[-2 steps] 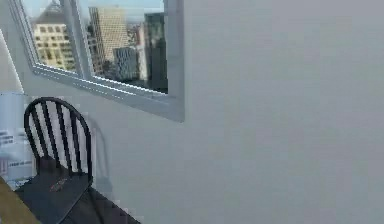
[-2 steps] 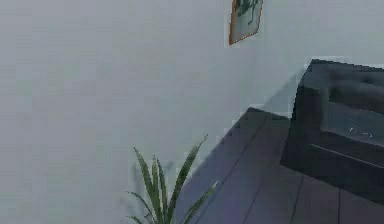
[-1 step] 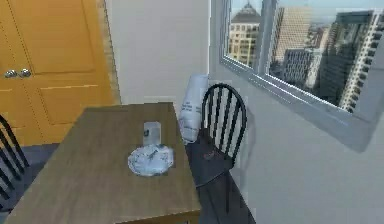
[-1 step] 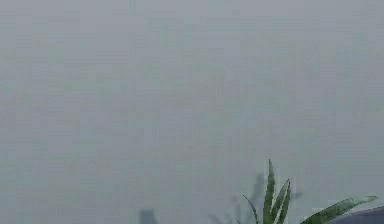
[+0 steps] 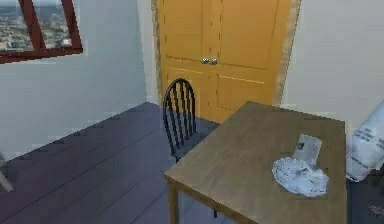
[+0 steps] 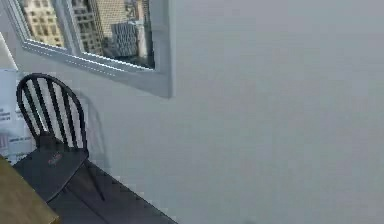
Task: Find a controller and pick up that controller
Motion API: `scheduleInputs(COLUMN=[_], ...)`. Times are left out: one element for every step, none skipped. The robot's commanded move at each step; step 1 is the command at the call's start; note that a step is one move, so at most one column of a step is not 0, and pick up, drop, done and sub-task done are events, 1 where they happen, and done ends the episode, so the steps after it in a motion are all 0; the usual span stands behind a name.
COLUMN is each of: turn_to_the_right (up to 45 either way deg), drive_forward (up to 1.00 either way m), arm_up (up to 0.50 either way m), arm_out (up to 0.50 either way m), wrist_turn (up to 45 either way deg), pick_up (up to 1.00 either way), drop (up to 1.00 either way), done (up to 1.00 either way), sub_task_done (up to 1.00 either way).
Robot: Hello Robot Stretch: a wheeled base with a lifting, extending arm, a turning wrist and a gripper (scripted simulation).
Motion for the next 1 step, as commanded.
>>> scheduleInputs(turn_to_the_right=[-36.0], drive_forward=[0.0], arm_up=[0.0], arm_out=[0.0], wrist_turn=[0.0], pick_up=[0.0], drop=[0.0], done=[0.0], sub_task_done=[0.0])
